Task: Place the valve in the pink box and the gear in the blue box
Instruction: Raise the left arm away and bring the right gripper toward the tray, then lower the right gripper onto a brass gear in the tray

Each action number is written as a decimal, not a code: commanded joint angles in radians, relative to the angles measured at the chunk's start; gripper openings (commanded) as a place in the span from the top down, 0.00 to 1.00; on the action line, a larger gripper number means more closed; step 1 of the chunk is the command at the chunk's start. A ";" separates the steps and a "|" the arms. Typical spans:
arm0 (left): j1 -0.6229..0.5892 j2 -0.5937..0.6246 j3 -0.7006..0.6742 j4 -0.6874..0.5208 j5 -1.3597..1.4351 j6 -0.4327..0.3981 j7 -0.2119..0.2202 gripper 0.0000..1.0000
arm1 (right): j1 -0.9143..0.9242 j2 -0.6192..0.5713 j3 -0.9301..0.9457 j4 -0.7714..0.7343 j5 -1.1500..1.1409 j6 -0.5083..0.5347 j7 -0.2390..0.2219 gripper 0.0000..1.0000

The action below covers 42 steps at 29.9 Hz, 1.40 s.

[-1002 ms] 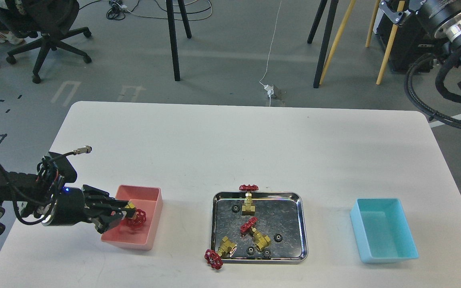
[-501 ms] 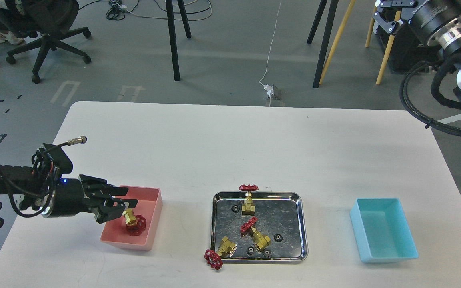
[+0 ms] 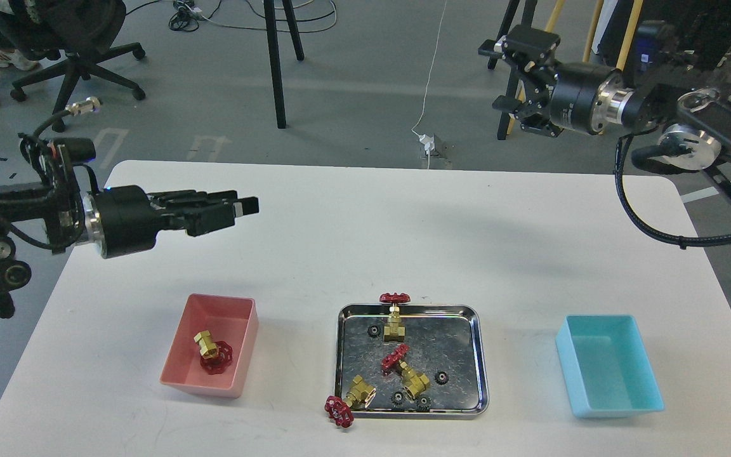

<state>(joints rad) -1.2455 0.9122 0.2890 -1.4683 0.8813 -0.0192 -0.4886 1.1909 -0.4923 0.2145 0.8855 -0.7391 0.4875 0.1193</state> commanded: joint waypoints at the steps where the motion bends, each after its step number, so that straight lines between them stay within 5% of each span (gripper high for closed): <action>1: 0.052 -0.114 -0.149 0.034 -0.278 -0.074 0.000 0.40 | 0.003 -0.040 -0.111 0.145 -0.199 0.001 -0.001 0.00; 10: 0.311 -0.470 -0.555 0.219 -0.418 -0.140 0.000 0.38 | 0.150 -0.106 -0.458 0.496 -0.509 0.001 0.000 0.00; 17: 0.426 -0.679 -0.747 0.371 -0.424 -0.202 0.000 0.36 | 0.208 -0.034 -0.569 0.586 -0.692 0.001 0.000 0.00; 23: 0.442 -0.690 -0.780 0.384 -0.424 -0.200 0.000 0.35 | 0.226 0.018 -0.697 0.636 -0.833 0.001 0.000 0.03; 32: 0.456 -0.696 -0.781 0.378 -0.424 -0.202 0.000 0.33 | 0.243 0.058 -0.768 0.682 -0.953 0.001 0.000 0.34; 42: 0.457 -0.696 -0.780 0.378 -0.424 -0.202 0.000 0.32 | 0.202 0.244 -0.771 0.552 -0.956 0.001 -0.001 0.34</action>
<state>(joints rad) -0.7886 0.2162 -0.4925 -1.0909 0.4579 -0.2198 -0.4887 1.4078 -0.2990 -0.5552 1.4800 -1.6943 0.4887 0.1181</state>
